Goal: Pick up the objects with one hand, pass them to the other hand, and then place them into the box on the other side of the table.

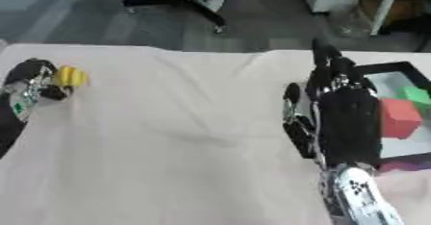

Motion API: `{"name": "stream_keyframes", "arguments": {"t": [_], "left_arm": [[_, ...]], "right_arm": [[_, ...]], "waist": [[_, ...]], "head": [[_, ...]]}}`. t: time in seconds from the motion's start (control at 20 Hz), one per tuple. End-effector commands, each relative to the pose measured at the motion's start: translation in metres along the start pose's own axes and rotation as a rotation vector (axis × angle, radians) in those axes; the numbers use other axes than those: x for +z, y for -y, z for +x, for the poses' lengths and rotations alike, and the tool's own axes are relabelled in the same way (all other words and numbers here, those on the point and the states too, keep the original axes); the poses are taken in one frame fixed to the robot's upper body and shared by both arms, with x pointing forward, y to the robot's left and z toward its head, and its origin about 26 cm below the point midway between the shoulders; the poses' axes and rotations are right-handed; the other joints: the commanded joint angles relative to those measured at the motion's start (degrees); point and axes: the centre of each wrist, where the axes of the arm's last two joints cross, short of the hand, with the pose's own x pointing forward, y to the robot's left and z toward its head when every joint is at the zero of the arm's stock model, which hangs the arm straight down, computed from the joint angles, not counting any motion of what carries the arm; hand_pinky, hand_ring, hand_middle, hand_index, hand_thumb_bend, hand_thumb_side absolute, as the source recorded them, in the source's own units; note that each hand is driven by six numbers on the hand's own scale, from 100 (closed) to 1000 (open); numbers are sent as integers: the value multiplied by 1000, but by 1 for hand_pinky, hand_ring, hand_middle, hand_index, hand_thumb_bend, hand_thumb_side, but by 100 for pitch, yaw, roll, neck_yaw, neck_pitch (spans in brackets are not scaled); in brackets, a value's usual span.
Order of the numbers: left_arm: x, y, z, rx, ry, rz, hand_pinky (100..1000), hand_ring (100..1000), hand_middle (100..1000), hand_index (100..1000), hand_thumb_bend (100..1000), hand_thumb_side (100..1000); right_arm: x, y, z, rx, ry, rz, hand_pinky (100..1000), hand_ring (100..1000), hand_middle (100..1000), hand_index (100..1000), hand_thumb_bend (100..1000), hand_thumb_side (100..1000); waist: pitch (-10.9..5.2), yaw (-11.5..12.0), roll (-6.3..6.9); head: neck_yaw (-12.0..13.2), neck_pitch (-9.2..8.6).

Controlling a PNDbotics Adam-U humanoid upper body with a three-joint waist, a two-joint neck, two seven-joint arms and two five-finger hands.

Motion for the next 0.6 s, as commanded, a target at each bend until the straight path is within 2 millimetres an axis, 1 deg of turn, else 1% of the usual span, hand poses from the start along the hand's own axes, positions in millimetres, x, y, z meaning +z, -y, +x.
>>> {"name": "stream_keyframes", "arguments": {"t": [0.05,0.15,0.2,0.25,0.3,0.35,0.4,0.45,0.6], "left_arm": [[-3,-10,-6,16,-28,96,676,537,523,629,100,131],[-2,-7,-7,19,-31,106,676,537,523,629,100,131],[-3,-8,-7,24,-31,114,415,202,149,246,100,100],[-5,-17,-5,50,-23,145,402,188,136,236,100,100],[-8,-26,1,84,-3,183,363,146,101,209,100,100],[-9,-32,6,106,23,215,352,134,100,203,100,100],[-9,-36,10,124,51,243,305,100,100,190,100,100],[-9,-40,15,139,82,259,291,100,100,186,100,100],[-8,-54,32,180,191,272,194,100,100,158,100,100]], "right_arm": [[-5,6,-1,-3,-1,-26,550,790,840,996,100,330],[-5,6,-1,-4,-1,-26,550,790,840,996,100,330],[-6,6,-1,-3,0,-26,554,791,840,996,100,327],[-5,5,-1,0,1,-21,555,792,840,996,100,327],[-4,4,-1,4,1,-17,558,792,841,996,100,326],[-3,3,-2,9,2,-14,559,793,841,996,100,325],[-3,2,-2,13,3,-11,563,794,842,996,100,324],[-2,2,-2,18,5,-7,565,794,842,996,100,324],[1,-1,-2,31,13,10,576,798,845,998,100,320]], "waist": [[-63,-3,8],[-62,-6,8],[-74,-2,14],[-132,15,24],[-172,39,31],[-219,67,40],[-248,89,46],[-303,117,57],[-461,195,69]], "head": [[29,-95],[31,-95],[18,-90],[-15,-44],[-58,-12],[-120,30],[-165,57],[-239,107],[-445,229]]}}
